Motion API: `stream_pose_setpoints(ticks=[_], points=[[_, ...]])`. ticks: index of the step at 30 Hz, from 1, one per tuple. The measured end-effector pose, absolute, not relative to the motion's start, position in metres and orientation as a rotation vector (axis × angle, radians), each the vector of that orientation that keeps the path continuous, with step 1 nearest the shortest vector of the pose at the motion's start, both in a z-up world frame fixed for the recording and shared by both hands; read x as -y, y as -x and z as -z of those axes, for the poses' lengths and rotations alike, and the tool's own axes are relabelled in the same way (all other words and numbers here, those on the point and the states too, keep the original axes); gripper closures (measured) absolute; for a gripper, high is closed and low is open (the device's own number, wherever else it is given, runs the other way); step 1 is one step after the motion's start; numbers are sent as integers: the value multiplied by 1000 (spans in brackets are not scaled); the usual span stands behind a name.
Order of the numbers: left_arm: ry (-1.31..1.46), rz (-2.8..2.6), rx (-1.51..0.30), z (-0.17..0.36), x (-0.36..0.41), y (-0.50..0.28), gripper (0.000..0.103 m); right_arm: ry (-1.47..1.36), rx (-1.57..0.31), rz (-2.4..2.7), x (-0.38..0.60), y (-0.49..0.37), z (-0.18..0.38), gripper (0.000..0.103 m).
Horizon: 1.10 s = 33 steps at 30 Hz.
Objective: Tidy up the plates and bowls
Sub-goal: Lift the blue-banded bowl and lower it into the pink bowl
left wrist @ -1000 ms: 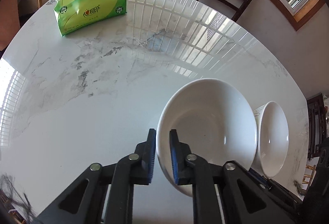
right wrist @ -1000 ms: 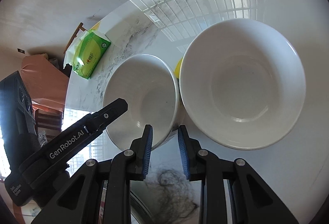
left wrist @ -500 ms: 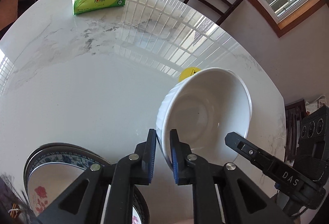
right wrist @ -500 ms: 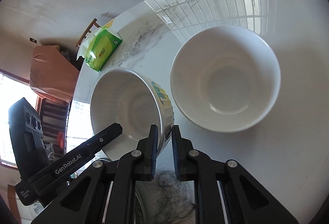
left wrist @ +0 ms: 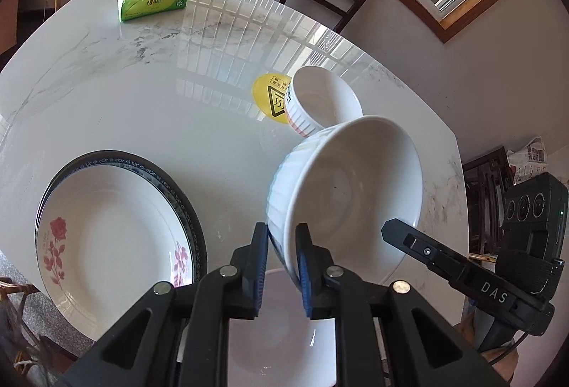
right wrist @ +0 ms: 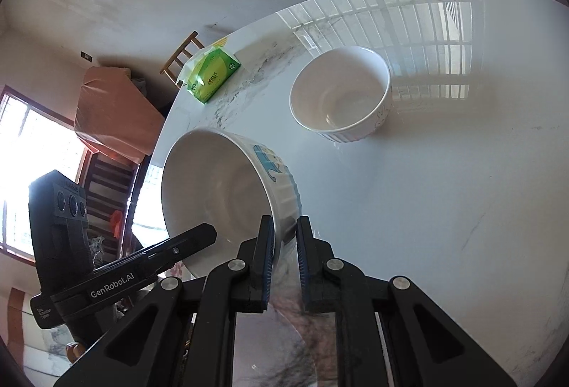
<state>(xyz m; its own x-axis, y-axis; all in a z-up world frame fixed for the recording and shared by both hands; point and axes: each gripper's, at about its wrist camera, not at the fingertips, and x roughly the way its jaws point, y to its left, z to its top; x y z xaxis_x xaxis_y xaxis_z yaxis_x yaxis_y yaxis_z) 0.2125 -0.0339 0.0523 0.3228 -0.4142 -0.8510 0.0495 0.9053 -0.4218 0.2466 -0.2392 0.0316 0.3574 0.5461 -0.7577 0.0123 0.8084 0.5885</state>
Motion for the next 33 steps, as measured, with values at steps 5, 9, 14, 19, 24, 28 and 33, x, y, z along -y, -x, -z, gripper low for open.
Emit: stream_pose_setpoints(ticks=[5, 9, 14, 19, 24, 28, 33], points=[[324, 320, -1205, -56, 37, -187, 87, -547, -1159, -390, 244, -217, -39, 90], [298, 318, -1187, -58, 37, -168, 87, -537, -1164, -405, 245, -197, -41, 90], [259, 308, -1166, -58, 38, -147, 87, -533, -1177, -426, 243, -179, -39, 90], [248, 306, -1171, -53, 35, -132, 87, -540, -1189, -441, 242, -164, -35, 90], [234, 308, -1177, -48, 33, -115, 87, -541, -1197, -451, 239, -153, -32, 90], [220, 307, -1181, -43, 32, -105, 87, -538, -1206, -455, 236, -141, -28, 90], [209, 306, -1196, -37, 32, -96, 87, -539, -1219, -457, 234, -131, -23, 90]])
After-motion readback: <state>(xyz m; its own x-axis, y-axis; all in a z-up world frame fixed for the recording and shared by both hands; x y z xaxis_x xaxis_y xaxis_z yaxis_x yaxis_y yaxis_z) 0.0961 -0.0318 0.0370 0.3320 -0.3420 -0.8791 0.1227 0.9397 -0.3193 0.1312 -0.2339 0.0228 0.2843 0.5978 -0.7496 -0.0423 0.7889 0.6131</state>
